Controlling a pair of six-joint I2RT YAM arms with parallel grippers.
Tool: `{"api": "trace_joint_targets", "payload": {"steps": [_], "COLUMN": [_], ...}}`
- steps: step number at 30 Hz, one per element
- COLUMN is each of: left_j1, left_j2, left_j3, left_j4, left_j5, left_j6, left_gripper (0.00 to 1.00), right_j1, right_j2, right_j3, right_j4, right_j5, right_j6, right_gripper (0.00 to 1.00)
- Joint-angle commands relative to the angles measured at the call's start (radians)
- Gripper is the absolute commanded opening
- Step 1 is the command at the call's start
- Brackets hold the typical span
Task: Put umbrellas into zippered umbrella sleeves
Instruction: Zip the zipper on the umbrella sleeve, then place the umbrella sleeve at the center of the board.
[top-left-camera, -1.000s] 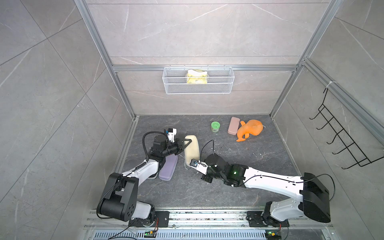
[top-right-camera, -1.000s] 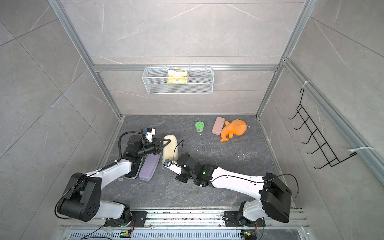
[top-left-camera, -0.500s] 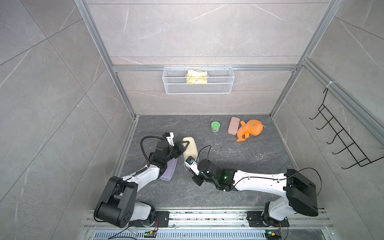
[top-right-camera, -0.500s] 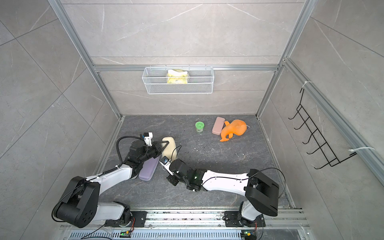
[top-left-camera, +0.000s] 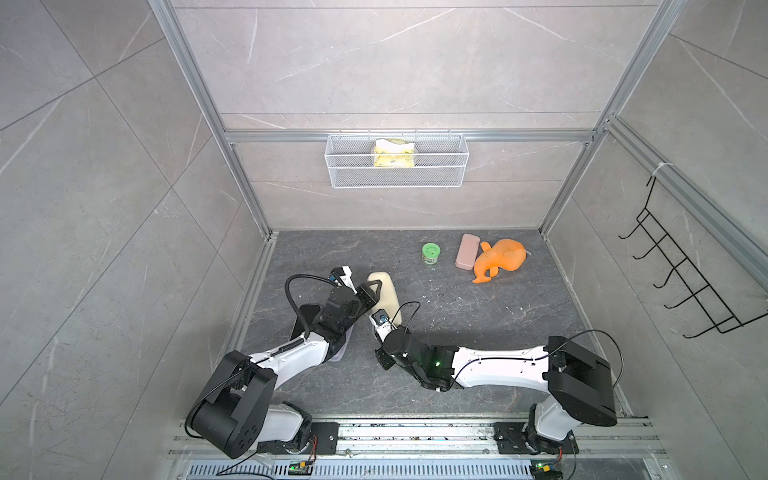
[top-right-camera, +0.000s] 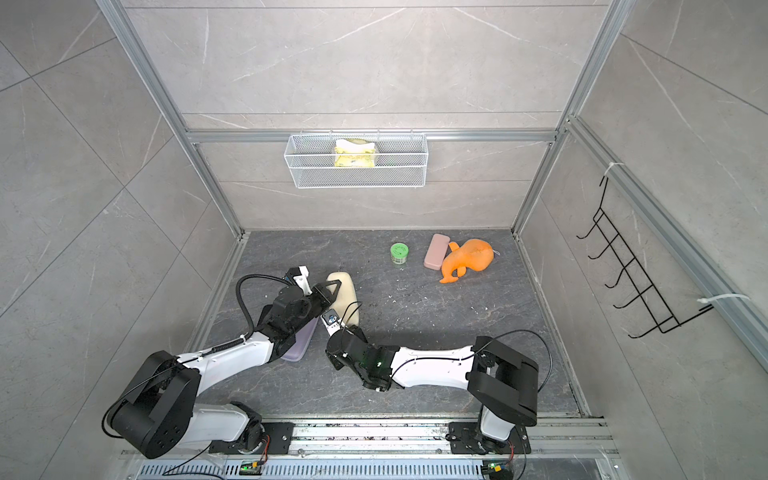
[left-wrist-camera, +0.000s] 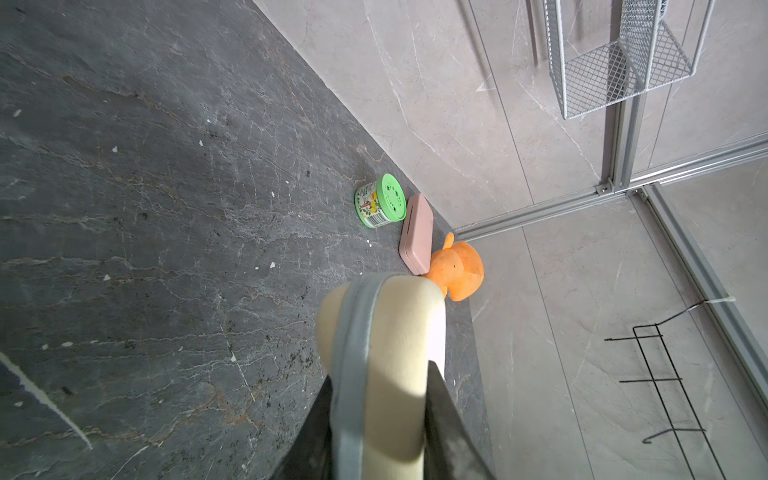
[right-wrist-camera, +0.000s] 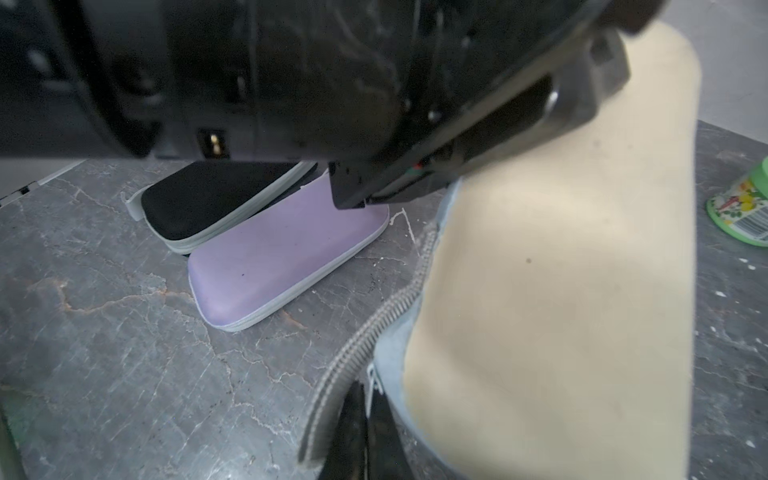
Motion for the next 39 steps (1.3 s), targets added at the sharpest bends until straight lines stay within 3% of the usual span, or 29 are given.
{"api": "trace_joint_targets", "payload": {"steps": [1, 3, 8, 12, 17, 21, 23, 25, 27, 30, 34, 39], "left_j1": [-0.057, -0.061, -0.01, 0.047, -0.013, -0.026, -0.027, -0.023, -0.02, -0.019, 0.01, 0.033], "left_j2": [0.02, 0.027, -0.01, 0.007, 0.089, 0.173, 0.225, 0.243, 0.198, 0.086, -0.077, -0.24], "left_j3": [0.012, 0.006, -0.03, -0.076, -0.127, -0.108, -0.068, -0.032, 0.019, 0.085, 0.134, 0.166], "left_j4": [0.166, 0.165, 0.059, 0.048, 0.128, 0.14, 0.114, 0.03, -0.183, -0.519, -0.796, -0.852], "left_j5": [-0.05, -0.036, 0.056, 0.201, 0.311, 0.37, 0.382, 0.37, 0.359, 0.274, 0.169, 0.019], "left_j6": [-0.039, -0.039, 0.016, 0.026, -0.004, 0.03, 0.063, 0.093, 0.149, 0.249, 0.368, 0.555], "left_gripper": [0.0, 0.0, 0.0, 0.0, 0.07, 0.16, 0.26, 0.4, 0.64, 0.86, 0.92, 0.92], "right_j1": [0.051, 0.044, 0.006, -0.117, -0.301, -0.372, -0.379, -0.383, -0.39, -0.43, -0.573, -0.771], "right_j2": [0.022, 0.025, -0.118, -0.292, -0.404, -0.393, -0.361, -0.333, -0.328, -0.36, -0.408, -0.498], "right_j3": [0.094, 0.103, -0.018, -0.124, -0.136, -0.129, -0.122, -0.109, -0.1, -0.108, -0.102, -0.132], "right_j4": [0.133, 0.1, -0.015, -0.186, -0.363, -0.326, -0.29, -0.276, -0.279, -0.293, -0.36, -0.354], "right_j5": [-0.047, -0.062, -0.124, -0.302, -0.293, -0.314, -0.327, -0.338, -0.346, -0.35, -0.407, -0.433], "right_j6": [-0.002, 0.0, -0.029, -0.13, -0.266, -0.272, -0.263, -0.258, -0.26, -0.266, -0.255, -0.203], "right_gripper": [0.0, 0.0, 0.31, 0.49, 0.53, 0.53, 0.53, 0.53, 0.53, 0.53, 0.55, 0.62]}}
